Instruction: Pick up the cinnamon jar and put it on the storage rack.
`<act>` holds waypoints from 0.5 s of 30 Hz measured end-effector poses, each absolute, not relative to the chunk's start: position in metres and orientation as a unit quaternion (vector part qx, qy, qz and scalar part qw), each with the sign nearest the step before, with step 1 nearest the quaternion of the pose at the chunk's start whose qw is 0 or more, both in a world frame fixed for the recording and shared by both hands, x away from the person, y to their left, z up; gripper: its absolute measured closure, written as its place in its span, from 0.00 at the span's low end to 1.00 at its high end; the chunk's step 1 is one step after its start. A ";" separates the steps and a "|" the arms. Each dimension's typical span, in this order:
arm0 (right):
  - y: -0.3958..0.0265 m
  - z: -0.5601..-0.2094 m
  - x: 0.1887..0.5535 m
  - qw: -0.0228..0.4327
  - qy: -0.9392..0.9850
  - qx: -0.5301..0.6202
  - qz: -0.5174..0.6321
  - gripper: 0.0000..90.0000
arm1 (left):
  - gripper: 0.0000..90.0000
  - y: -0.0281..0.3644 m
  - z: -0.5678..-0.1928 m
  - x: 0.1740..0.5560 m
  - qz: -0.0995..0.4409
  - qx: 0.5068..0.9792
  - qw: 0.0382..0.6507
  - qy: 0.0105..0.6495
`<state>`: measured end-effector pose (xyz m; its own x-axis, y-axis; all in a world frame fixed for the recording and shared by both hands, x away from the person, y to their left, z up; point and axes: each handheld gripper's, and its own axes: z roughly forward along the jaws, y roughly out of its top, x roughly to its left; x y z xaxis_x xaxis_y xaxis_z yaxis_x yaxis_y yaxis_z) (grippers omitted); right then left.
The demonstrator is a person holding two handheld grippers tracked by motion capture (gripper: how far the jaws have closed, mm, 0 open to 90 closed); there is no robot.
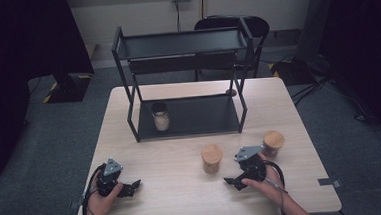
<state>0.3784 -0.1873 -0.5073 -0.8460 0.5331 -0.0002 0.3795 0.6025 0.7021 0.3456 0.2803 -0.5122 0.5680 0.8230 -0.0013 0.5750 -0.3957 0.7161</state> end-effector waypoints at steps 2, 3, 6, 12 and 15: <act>-0.186 -0.506 0.379 0.106 0.888 0.258 0.365 0.01 | 0.00 0.280 -0.512 0.346 0.180 0.816 0.344 0.428; -0.186 -0.506 0.380 0.105 0.888 0.256 0.366 0.01 | 0.00 0.280 -0.512 0.346 0.180 0.816 0.344 0.428; -0.183 -0.504 0.381 0.105 0.886 0.257 0.370 0.01 | 0.00 0.280 -0.512 0.346 0.180 0.816 0.344 0.428; -0.177 -0.501 0.384 0.100 0.883 0.261 0.377 0.01 | 0.00 0.280 -0.512 0.346 0.180 0.816 0.344 0.429; -0.174 -0.499 0.385 0.101 0.882 0.257 0.381 0.01 | 0.00 0.280 -0.512 0.346 0.180 0.816 0.344 0.429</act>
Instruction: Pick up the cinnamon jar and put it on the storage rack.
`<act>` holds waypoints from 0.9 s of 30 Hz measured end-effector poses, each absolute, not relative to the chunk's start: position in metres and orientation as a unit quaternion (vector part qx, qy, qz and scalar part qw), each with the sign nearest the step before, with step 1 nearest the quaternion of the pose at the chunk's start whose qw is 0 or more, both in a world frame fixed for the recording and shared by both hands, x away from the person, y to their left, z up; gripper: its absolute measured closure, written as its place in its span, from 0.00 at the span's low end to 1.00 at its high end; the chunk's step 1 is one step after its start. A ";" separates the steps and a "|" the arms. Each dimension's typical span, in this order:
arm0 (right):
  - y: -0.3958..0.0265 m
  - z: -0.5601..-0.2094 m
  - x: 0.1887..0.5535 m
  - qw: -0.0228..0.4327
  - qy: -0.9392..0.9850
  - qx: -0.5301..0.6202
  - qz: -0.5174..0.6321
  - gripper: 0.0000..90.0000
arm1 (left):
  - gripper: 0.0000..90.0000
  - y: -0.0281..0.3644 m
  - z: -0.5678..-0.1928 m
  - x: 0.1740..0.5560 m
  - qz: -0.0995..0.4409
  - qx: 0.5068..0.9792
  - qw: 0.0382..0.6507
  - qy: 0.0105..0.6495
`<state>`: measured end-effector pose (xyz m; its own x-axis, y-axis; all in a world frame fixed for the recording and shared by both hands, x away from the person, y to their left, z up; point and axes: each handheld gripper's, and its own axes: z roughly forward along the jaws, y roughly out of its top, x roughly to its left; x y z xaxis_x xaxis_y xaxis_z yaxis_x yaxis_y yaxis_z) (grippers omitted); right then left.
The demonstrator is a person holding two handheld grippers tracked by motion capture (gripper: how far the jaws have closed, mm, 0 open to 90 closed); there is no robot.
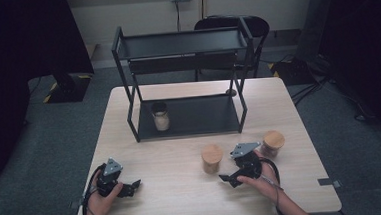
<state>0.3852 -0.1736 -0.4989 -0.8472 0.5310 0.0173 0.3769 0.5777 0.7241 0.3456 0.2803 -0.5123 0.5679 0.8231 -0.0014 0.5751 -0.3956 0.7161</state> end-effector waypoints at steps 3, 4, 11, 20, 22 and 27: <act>-0.172 -0.498 0.387 0.100 0.880 0.259 0.385 0.01 | 0.00 0.280 -0.512 0.346 0.180 0.816 0.344 0.428; -0.171 -0.497 0.388 0.098 0.879 0.262 0.387 0.01 | 0.00 0.280 -0.512 0.346 0.180 0.816 0.344 0.429; -0.168 -0.496 0.391 0.095 0.876 0.261 0.393 0.01 | 0.00 0.280 -0.512 0.346 0.180 0.816 0.344 0.428; -0.159 -0.495 0.393 0.099 0.879 0.249 0.395 0.01 | 0.00 0.280 -0.512 0.346 0.180 0.816 0.344 0.428; -0.157 -0.494 0.394 0.097 0.878 0.250 0.397 0.01 | 0.00 0.280 -0.512 0.346 0.180 0.816 0.344 0.428; -0.155 -0.494 0.396 0.093 0.874 0.252 0.404 0.01 | 0.00 0.280 -0.512 0.346 0.180 0.816 0.344 0.428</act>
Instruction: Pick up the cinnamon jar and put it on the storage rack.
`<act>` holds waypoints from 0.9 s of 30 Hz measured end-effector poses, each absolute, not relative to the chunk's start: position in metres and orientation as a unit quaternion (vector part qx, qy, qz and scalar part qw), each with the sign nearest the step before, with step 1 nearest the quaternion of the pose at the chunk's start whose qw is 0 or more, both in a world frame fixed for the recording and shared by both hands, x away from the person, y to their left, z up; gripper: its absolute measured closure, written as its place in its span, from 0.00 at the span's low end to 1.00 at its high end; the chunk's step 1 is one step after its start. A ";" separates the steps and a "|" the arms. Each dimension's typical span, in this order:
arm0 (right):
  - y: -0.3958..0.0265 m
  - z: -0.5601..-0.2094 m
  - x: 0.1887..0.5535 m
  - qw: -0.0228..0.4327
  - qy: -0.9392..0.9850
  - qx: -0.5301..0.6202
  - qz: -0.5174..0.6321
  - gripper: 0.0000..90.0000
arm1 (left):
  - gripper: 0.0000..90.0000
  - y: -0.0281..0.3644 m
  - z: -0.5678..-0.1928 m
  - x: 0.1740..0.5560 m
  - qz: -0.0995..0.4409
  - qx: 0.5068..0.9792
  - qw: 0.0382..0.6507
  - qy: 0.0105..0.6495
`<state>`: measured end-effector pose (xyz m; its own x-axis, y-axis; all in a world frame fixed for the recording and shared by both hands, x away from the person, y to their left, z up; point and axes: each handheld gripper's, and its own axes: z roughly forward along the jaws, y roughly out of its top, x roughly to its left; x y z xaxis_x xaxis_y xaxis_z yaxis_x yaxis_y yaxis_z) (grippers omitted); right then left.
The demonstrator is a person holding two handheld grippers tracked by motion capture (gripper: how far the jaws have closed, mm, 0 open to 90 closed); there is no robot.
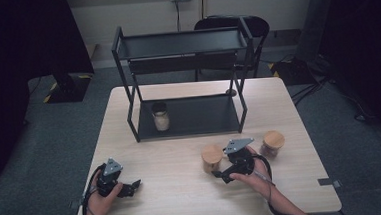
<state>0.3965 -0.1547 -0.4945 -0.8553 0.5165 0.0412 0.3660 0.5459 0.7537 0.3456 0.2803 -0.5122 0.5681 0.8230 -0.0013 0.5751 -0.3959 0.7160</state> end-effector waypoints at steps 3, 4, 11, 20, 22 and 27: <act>-0.154 -0.495 0.399 0.093 0.871 0.256 0.409 0.01 | 0.00 0.280 -0.512 0.346 0.180 0.816 0.344 0.428; -0.153 -0.495 0.400 0.094 0.869 0.259 0.411 0.01 | 0.00 0.280 -0.512 0.346 0.180 0.816 0.344 0.429; -0.149 -0.496 0.401 0.093 0.866 0.255 0.419 0.01 | 0.00 0.280 -0.512 0.346 0.180 0.816 0.344 0.429; -0.141 -0.497 0.401 0.092 0.868 0.245 0.422 0.06 | 0.00 0.280 -0.512 0.346 0.180 0.816 0.344 0.428; -0.140 -0.498 0.401 0.092 0.867 0.245 0.423 0.07 | 0.00 0.280 -0.512 0.346 0.180 0.816 0.344 0.428; -0.138 -0.499 0.401 0.091 0.868 0.243 0.423 0.12 | 0.00 0.280 -0.512 0.346 0.180 0.816 0.344 0.428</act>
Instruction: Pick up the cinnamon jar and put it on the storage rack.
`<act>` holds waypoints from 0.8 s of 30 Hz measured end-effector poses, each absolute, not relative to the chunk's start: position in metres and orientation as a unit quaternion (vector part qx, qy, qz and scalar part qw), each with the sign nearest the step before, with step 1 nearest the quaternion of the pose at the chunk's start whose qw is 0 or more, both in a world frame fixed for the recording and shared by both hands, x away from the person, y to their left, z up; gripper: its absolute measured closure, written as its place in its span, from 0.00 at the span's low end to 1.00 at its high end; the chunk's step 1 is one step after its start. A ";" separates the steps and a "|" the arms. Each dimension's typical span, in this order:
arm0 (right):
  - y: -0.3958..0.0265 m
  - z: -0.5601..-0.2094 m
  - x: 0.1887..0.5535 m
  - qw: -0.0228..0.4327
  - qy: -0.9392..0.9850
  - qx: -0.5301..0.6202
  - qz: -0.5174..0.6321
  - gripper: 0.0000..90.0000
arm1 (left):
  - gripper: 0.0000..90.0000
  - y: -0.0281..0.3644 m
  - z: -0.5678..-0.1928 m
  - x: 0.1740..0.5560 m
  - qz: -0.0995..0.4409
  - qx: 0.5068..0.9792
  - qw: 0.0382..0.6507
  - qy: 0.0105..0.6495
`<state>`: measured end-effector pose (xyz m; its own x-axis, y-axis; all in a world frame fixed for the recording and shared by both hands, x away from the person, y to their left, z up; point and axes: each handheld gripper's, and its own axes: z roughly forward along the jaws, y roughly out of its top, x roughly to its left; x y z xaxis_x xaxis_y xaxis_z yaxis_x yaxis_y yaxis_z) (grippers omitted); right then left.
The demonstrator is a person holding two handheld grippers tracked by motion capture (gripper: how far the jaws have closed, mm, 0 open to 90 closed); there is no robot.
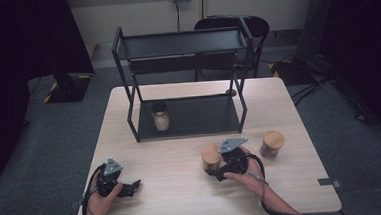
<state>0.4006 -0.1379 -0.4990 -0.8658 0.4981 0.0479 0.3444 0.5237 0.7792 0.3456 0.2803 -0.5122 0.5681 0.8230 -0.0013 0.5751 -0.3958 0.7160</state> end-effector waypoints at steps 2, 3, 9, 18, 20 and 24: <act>-0.137 -0.499 0.401 0.092 0.867 0.242 0.426 0.13 | 0.00 0.280 -0.512 0.346 0.180 0.816 0.344 0.429; -0.136 -0.499 0.400 0.090 0.866 0.242 0.428 0.14 | 0.00 0.280 -0.512 0.346 0.180 0.816 0.344 0.428; -0.133 -0.500 0.400 0.096 0.866 0.238 0.430 0.19 | 0.00 0.280 -0.512 0.346 0.180 0.816 0.344 0.428; -0.133 -0.500 0.400 0.103 0.863 0.232 0.436 0.26 | 0.00 0.280 -0.512 0.346 0.180 0.816 0.344 0.428; -0.132 -0.499 0.400 0.105 0.864 0.230 0.435 0.27 | 0.00 0.280 -0.512 0.346 0.180 0.816 0.344 0.428; -0.132 -0.499 0.399 0.108 0.864 0.228 0.435 0.27 | 0.00 0.280 -0.512 0.346 0.180 0.816 0.344 0.428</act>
